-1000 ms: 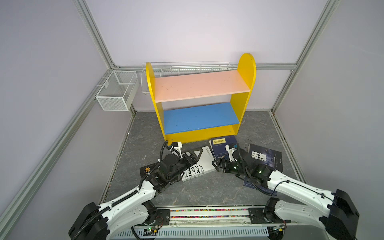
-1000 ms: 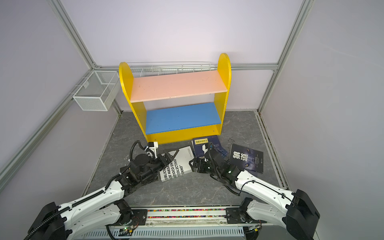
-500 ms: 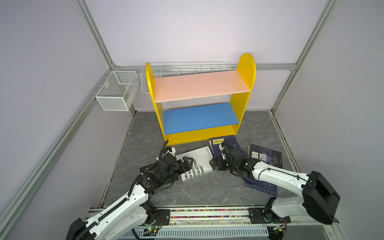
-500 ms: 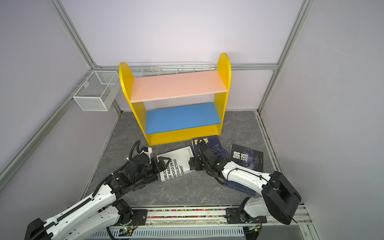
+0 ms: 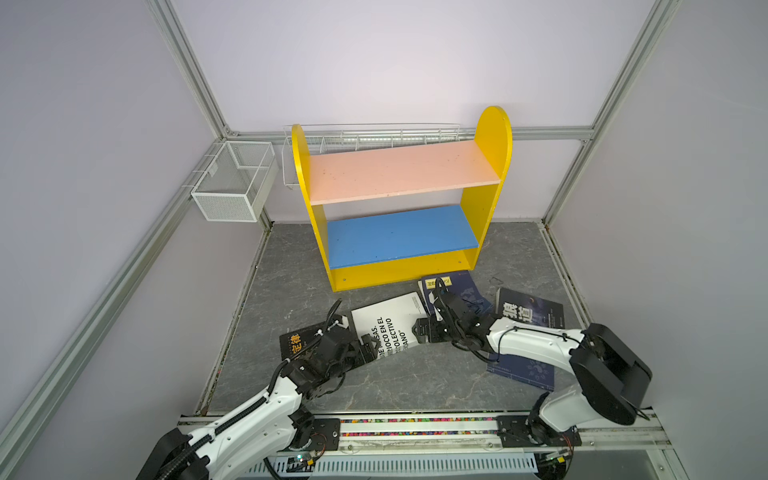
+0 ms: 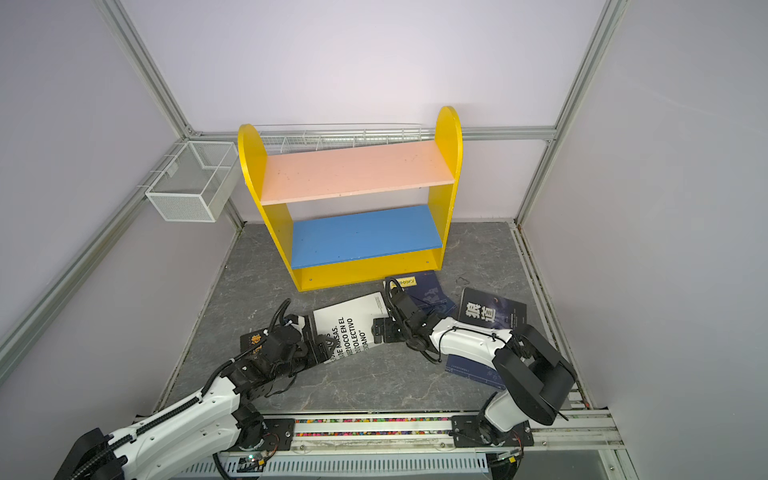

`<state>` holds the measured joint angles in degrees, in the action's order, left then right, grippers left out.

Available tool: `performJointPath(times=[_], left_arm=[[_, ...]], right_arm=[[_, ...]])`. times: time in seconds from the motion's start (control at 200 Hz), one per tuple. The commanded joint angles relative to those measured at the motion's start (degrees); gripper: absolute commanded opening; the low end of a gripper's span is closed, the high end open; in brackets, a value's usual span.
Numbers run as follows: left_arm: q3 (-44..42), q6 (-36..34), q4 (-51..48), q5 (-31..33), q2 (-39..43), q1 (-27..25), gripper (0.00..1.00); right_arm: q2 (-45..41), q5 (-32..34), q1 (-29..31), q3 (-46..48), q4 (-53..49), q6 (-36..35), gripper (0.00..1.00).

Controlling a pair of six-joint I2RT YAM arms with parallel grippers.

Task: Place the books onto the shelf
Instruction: 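Reach both grippers toward the white book from opposite edges, then grasp the white book's edges with both grippers and lift it upright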

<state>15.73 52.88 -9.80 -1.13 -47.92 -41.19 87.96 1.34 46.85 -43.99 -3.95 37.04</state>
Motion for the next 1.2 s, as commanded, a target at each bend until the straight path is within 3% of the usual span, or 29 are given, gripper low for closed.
performJointPath(times=[0.0, 0.18, 0.375, 0.68, 1.195], left_arm=[[-0.5, 0.6, 7.9, -1.1, -0.6, 0.4, 0.90], [0.4, -0.4, 13.4, -4.0, -3.1, 0.4, 0.83], [1.6, -0.4, 16.9, -7.1, -5.0, 0.4, 0.60], [4.2, 0.1, 16.1, -8.9, -2.3, 0.4, 0.47], [3.7, 3.4, 14.7, -8.5, 4.0, 0.4, 0.03]], right_arm=[[2.0, -2.5, -0.1, -1.2, 2.6, 0.0, 0.97], [2.8, -3.7, -0.2, -1.5, 3.8, 0.4, 0.95], [4.5, -9.5, -0.3, -2.0, 6.5, 0.2, 0.94], [6.5, -13.6, -0.7, -2.8, 8.9, 1.3, 0.94], [7.0, -18.3, -3.3, -1.9, 13.3, 3.5, 0.93]])
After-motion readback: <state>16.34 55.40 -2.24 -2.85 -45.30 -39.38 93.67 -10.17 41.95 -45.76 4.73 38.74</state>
